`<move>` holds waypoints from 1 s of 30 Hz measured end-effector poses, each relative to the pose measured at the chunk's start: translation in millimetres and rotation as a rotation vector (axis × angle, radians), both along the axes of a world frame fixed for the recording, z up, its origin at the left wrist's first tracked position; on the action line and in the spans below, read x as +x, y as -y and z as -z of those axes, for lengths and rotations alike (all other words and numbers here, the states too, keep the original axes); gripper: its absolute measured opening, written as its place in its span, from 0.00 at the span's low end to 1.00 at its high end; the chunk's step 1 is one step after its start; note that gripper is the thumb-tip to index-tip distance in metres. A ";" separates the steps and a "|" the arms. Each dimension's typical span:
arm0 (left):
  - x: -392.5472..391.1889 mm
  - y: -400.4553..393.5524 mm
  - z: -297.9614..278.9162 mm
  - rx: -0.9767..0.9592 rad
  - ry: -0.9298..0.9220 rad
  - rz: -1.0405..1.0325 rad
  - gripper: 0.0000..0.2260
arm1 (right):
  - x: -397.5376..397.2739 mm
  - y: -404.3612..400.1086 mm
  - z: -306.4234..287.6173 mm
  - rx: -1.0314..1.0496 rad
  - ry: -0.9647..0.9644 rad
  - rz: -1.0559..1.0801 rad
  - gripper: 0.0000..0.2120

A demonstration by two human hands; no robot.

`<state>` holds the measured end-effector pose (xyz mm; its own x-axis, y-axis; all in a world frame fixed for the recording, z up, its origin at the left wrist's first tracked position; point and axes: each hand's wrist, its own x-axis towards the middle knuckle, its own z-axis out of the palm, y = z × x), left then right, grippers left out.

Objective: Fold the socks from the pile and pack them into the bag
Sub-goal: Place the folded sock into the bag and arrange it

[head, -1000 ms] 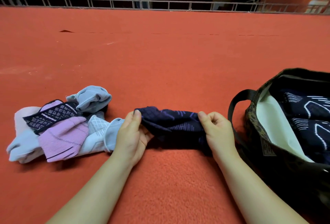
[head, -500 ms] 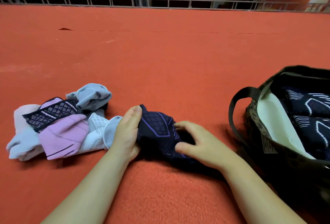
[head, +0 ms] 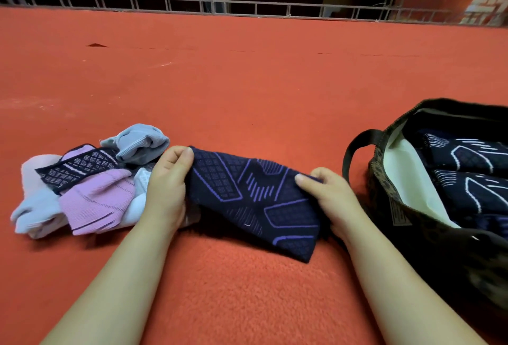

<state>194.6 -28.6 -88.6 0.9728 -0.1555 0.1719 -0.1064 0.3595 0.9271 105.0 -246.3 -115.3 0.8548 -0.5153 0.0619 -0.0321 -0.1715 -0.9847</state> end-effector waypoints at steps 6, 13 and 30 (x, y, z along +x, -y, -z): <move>-1.3 -9.8 3.0 0.550 -0.110 0.245 0.13 | -28.9 24.2 -22.6 0.164 -0.368 -0.465 0.14; 9.3 -3.4 18.5 1.119 0.176 0.131 0.08 | -17.7 5.0 -17.5 -0.161 -0.608 -0.457 0.28; 1.5 -1.6 20.6 1.232 0.218 0.154 0.13 | 53.2 -41.8 -21.8 -0.166 -0.480 -0.373 0.14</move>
